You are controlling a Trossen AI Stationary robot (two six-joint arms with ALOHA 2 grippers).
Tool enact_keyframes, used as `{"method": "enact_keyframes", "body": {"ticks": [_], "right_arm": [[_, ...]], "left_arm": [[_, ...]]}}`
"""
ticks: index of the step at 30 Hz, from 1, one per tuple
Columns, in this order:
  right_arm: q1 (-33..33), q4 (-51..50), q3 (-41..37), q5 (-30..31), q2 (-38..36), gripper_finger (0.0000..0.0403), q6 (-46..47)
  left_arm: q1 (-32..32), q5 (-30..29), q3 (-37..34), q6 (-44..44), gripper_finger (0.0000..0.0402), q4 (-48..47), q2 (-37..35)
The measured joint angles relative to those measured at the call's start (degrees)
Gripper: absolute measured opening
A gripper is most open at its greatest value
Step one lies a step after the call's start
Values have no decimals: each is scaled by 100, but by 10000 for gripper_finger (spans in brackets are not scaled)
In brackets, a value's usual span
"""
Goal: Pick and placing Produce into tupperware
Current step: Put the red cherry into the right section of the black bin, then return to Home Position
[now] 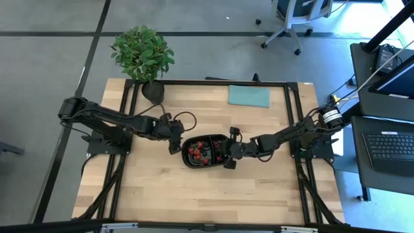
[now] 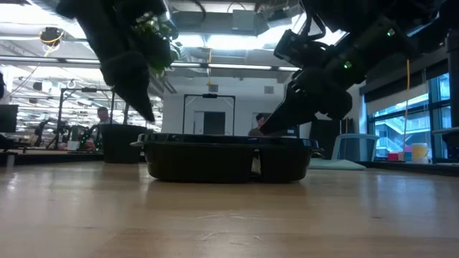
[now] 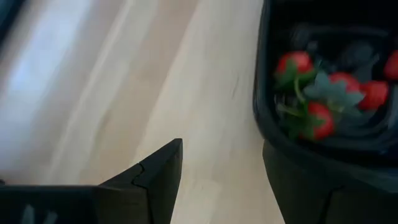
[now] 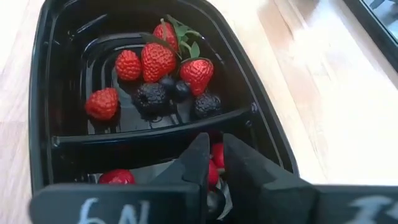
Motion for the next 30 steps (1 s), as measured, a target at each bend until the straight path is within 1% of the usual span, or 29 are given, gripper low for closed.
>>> {"method": "enact_keyframes", "body": {"ticks": [3,6,11,13,15,17,22,25,30], "right_arm": [[1,-30,3,69,-215,56,-48],[1,-415,13,221,-712,58,-402],[-138,-1397,-30,243,-1607,59,-621],[-236,-1469,-175,157,-2029,59,-637],[-352,-1686,-453,-56,-2564,59,-627],[-398,-1673,-896,-173,-3198,59,-537],[-582,-1249,-2068,-188,-4960,59,-485],[-782,-1028,-2523,-186,-5848,59,-496],[-1023,-1015,-2924,-205,-6998,59,-636]], "left_arm": [[-134,-307,-90,229,216,118,-336],[-182,-273,-364,437,215,451,-893],[-186,-247,-1223,939,215,1486,-2307],[-108,-270,-1568,990,215,1816,-2887],[-41,-272,-1919,986,215,1858,-3498],[17,-262,-2193,991,215,2055,-4047],[151,-233,-2624,1189,215,2101,-5215],[306,-238,-2729,1403,215,2109,-5744],[598,-271,-2853,1518,215,1912,-6405]]}}
